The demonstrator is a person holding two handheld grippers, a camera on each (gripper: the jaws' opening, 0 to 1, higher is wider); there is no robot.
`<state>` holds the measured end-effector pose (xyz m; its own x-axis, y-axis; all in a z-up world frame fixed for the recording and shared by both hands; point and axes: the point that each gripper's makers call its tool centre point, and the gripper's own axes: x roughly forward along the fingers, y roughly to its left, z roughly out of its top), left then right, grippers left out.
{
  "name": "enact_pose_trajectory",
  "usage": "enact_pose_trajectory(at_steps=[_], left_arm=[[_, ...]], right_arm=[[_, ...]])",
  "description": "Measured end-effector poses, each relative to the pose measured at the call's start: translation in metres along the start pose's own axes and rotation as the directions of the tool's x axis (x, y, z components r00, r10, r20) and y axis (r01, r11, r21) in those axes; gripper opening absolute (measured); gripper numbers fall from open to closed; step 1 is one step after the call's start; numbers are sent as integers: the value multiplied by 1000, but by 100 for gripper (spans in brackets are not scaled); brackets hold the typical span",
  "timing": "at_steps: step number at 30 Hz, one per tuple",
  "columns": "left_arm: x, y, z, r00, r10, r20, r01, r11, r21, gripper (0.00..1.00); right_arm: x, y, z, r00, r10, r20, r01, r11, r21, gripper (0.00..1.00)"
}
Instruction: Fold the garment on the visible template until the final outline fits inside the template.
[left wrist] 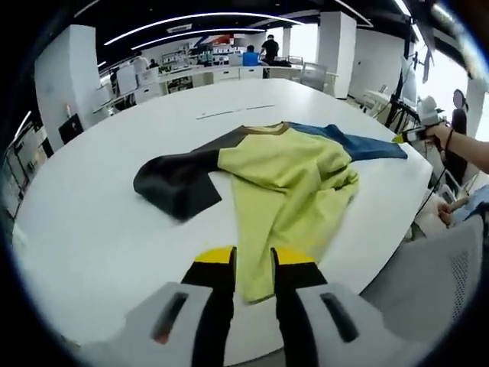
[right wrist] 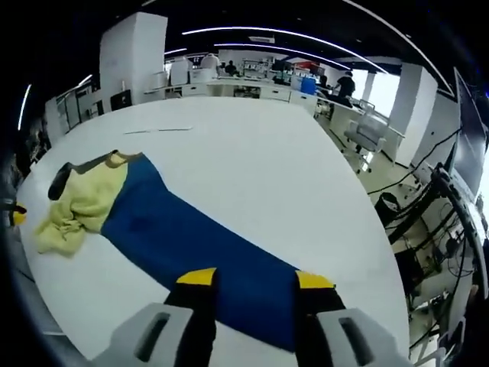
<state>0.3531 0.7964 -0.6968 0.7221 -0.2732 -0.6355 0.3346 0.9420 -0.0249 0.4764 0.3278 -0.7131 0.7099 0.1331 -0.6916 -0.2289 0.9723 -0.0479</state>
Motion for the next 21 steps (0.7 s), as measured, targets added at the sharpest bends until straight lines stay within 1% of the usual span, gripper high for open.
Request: enact_pose_trajectory(at_steps=[1, 3, 4, 6, 10, 12, 14, 16, 18, 21], left_arm=[[2, -6, 4, 1000, -19, 9, 19, 1000, 11, 19], [4, -13, 8, 999, -36, 18, 35, 999, 24, 23], [6, -18, 12, 998, -53, 26, 52, 998, 39, 25], [9, -23, 14, 997, -67, 29, 66, 997, 46, 27], [16, -39, 23, 992, -119, 48, 115, 991, 73, 33], [19, -47, 26, 989, -139, 44, 135, 988, 81, 34], [24, -52, 28, 989, -143, 41, 139, 986, 91, 35], [27, -57, 31, 987, -154, 46, 150, 984, 93, 36], [32, -66, 36, 983, -177, 55, 172, 981, 92, 36], [39, -81, 42, 974, -216, 62, 207, 970, 125, 36]], right_arm=[[1, 5, 4, 1000, 13, 4, -13, 1000, -1, 39], [6, 15, 13, 999, 42, 16, -41, 999, -8, 42], [9, 22, 19, 998, 64, 29, -63, 998, -12, 43], [15, 34, 29, 993, 107, 51, -107, 994, -13, 48], [24, 52, 43, 984, 170, 59, -169, 985, -18, 56], [29, 62, 48, 978, 201, 54, -200, 979, -30, 59], [35, 74, 52, 971, 234, 50, -232, 972, -35, 61], [40, 82, 55, 967, 252, 41, -250, 967, -47, 62], [45, 93, 58, 961, 276, 32, -274, 960, -66, 61], [54, 109, 63, 953, 303, 22, -300, 949, -94, 61]])
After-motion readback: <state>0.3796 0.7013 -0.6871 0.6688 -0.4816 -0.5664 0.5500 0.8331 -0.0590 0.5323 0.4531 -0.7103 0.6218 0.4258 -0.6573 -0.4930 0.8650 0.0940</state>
